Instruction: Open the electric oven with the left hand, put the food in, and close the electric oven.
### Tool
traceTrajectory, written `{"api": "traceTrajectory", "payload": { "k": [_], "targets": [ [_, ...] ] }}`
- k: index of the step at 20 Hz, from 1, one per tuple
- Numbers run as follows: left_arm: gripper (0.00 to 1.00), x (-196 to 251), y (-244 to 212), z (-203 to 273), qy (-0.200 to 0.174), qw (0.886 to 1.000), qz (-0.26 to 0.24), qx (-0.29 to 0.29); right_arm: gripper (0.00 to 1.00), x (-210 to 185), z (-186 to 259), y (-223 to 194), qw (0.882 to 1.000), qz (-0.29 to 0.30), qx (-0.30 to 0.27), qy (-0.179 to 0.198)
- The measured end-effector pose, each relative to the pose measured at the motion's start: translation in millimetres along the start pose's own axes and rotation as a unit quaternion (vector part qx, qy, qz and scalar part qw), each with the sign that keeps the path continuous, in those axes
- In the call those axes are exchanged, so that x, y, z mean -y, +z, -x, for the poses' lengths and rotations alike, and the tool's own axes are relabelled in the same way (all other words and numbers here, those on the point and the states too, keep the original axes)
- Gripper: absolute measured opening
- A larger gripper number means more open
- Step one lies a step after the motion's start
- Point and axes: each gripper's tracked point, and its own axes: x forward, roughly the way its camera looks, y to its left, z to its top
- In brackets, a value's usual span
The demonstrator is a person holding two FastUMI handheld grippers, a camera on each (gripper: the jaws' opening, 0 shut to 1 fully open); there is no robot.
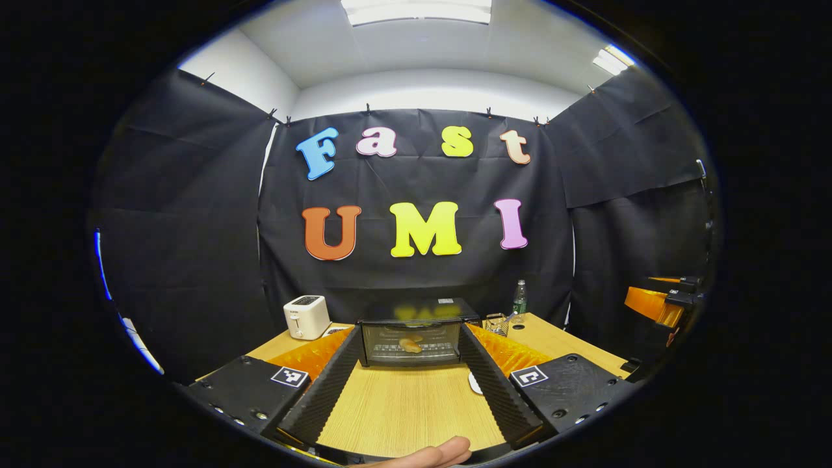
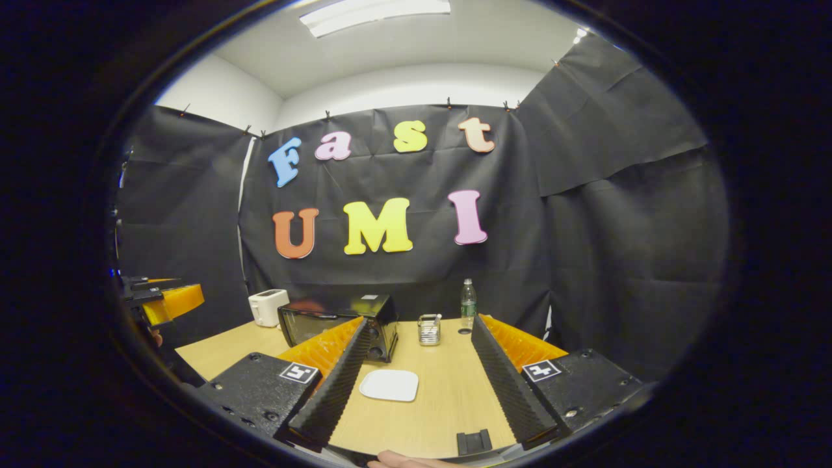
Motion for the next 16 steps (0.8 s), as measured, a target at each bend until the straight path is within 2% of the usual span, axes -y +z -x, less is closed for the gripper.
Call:
{"api": "traceTrajectory", "payload": {
  "k": [2,5,6,7,11,12,13,14,16],
  "targets": [
    [0.97,-2.6,2.7,2.0,0.004,1.000,-0.004,0.007,0.95,-1.6,-0.1,-0.9,1.000,-0.002,-0.001,0.002],
    [0.97,-17.1,9.6,5.4,0.034,0.999,0.002,0.022,0.95,-0.8,0.5,-2.9,1.000,-0.008,-0.003,0.002],
    [1.00,-15.6,8.8,4.4,0.033,0.999,0.006,0.023,0.95,0.7,0.1,-3.8,1.000,-0.009,-0.004,0.001],
    [0.97,-15.0,7.3,4.4,0.032,0.999,0.010,0.020,0.95,1.9,0.0,-3.0,1.000,-0.011,-0.003,0.001],
    [0.97,-18.1,-0.1,3.6,0.030,0.999,0.019,0.007,0.95,1.0,0.4,-8.8,1.000,-0.017,-0.009,0.005],
    [1.00,-19.0,-1.6,2.3,0.030,0.999,0.018,0.005,0.95,-0.1,1.0,-8.3,1.000,-0.018,-0.009,0.007],
    [1.00,-18.5,-1.6,2.3,0.029,0.999,0.017,0.004,0.99,-0.4,1.5,-8.2,1.000,-0.020,-0.010,0.008],
    [1.00,-16.5,-2.6,3.0,0.026,1.000,0.015,0.003,0.95,0.8,0.9,-9.2,1.000,-0.021,-0.010,0.007],
    [0.93,-14.6,-5.1,3.5,0.022,1.000,0.011,0.000,0.95,2.8,0.8,-11.3,1.000,-0.022,-0.012,0.005]
  ]
}}
